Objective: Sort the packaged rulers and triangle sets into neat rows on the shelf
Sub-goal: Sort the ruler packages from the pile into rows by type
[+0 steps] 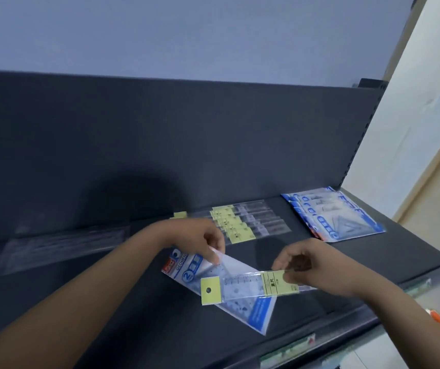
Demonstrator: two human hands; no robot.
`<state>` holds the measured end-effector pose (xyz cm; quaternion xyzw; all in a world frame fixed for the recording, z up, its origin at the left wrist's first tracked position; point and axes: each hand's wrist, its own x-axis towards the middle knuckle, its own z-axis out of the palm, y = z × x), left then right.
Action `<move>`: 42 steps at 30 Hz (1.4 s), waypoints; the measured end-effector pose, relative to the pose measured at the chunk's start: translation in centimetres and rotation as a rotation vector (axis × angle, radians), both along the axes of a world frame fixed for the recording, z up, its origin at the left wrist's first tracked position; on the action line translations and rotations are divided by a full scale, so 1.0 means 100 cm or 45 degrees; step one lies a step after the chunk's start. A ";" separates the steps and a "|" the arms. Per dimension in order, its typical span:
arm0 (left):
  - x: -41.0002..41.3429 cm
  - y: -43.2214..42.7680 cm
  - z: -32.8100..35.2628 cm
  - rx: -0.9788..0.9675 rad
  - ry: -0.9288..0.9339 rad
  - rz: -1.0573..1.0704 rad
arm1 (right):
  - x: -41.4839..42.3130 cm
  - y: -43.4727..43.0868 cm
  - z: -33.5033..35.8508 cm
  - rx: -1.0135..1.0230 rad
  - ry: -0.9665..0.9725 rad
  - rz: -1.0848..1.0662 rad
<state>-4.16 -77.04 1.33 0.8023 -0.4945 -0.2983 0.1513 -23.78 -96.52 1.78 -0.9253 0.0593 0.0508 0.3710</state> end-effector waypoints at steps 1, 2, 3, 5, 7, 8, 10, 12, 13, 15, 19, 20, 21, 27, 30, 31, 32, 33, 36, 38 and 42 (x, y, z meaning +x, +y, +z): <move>-0.004 -0.012 0.000 -0.076 0.037 0.034 | -0.004 -0.014 0.002 0.001 -0.010 0.016; -0.010 -0.023 -0.001 -0.148 0.078 0.066 | -0.008 -0.030 0.003 0.000 -0.025 0.035; -0.016 -0.035 -0.003 -0.205 0.114 0.103 | -0.011 -0.046 0.005 -0.006 -0.048 0.054; -0.030 -0.057 -0.005 -0.278 0.176 0.197 | -0.017 -0.079 0.006 -0.025 -0.106 0.084; -0.046 -0.079 -0.008 -0.327 0.228 0.263 | -0.025 -0.112 0.006 -0.028 -0.144 0.115; -0.054 -0.090 -0.009 -0.349 0.248 0.283 | -0.030 -0.128 0.006 -0.020 -0.152 0.128; -0.069 -0.112 -0.009 -0.409 0.301 0.345 | -0.038 -0.160 0.007 -0.052 -0.157 0.150; -0.082 -0.137 -0.012 -0.489 0.331 0.408 | -0.043 -0.191 0.011 -0.125 -0.172 0.163; -0.088 -0.150 -0.014 -0.526 0.337 0.439 | -0.044 -0.205 0.013 -0.155 -0.179 0.162; -0.098 -0.176 -0.017 -0.584 0.324 0.515 | -0.046 -0.231 0.016 -0.203 -0.212 0.149; -0.103 -0.217 -0.019 -0.704 0.325 0.675 | -0.047 -0.272 0.016 -0.245 -0.337 0.092; -0.103 -0.225 -0.020 -0.729 0.301 0.714 | -0.046 -0.278 0.015 -0.232 -0.341 0.097; -0.103 -0.234 -0.020 -0.741 0.252 0.741 | -0.044 -0.282 0.013 -0.232 -0.321 0.114; -0.100 -0.263 -0.028 -0.643 -0.052 0.771 | -0.025 -0.282 -0.015 -0.199 -0.214 0.209; -0.100 -0.260 -0.030 -0.610 -0.206 0.766 | -0.015 -0.277 -0.024 -0.127 -0.204 0.234; -0.100 -0.257 -0.030 -0.634 -0.201 0.781 | -0.012 -0.274 -0.026 -0.109 -0.196 0.245; -0.101 -0.253 -0.029 -0.668 -0.158 0.797 | -0.009 -0.272 -0.028 -0.093 -0.190 0.256; -0.102 -0.247 -0.028 -0.693 -0.093 0.804 | -0.006 -0.269 -0.030 -0.079 -0.187 0.264; -0.108 -0.226 -0.022 -0.681 0.107 0.771 | 0.003 -0.258 -0.032 -0.033 -0.211 0.291; -0.112 -0.208 -0.019 -0.641 0.183 0.748 | 0.010 -0.246 -0.030 0.014 -0.247 0.320; -0.115 -0.167 -0.017 -0.602 0.243 0.731 | 0.027 -0.209 -0.023 0.037 -0.296 0.386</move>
